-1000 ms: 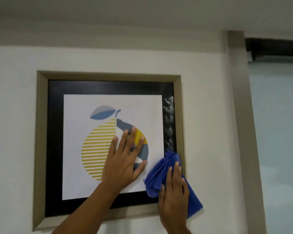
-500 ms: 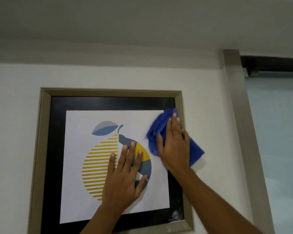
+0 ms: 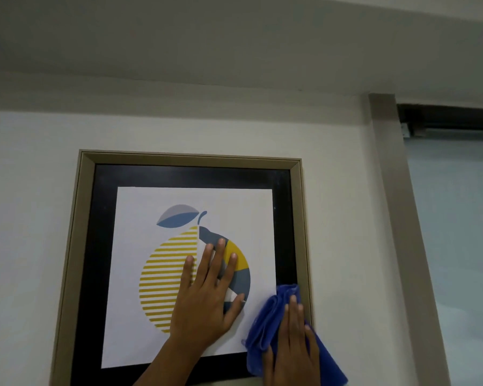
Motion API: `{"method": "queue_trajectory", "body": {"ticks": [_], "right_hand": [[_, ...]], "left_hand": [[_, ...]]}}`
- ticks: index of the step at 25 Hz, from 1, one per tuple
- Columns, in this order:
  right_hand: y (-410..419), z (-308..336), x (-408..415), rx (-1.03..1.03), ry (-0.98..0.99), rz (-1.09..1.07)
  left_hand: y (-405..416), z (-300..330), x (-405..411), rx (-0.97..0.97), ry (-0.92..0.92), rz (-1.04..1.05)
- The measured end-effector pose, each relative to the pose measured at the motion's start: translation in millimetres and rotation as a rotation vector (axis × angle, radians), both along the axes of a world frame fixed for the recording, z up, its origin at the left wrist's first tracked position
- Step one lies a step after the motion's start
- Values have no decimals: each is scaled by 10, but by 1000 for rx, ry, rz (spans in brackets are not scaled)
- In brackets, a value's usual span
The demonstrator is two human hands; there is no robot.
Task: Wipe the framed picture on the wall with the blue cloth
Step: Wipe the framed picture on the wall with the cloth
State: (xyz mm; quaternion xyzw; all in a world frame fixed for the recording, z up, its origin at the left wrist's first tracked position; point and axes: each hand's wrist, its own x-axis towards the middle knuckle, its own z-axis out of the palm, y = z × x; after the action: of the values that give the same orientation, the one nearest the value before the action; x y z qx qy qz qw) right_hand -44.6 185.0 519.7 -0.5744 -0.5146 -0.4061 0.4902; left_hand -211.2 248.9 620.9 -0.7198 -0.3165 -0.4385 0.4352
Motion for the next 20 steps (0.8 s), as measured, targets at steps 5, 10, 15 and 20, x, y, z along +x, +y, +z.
{"method": "queue_trajectory", "body": {"ticks": [5,10,15,20], "right_hand": [[0,875,11,-51,488,351],[-28,2293,147,54,-31,17],[93,1751,51,58,44,88],[209,214,-47,121,39,12]], "left_hand": [[45,-12,-2,-19,7,-5],[77,-41,-3,-18,9,8],[58,-33,21,14,0,1],[10,-16,14,16,3,-6]]}}
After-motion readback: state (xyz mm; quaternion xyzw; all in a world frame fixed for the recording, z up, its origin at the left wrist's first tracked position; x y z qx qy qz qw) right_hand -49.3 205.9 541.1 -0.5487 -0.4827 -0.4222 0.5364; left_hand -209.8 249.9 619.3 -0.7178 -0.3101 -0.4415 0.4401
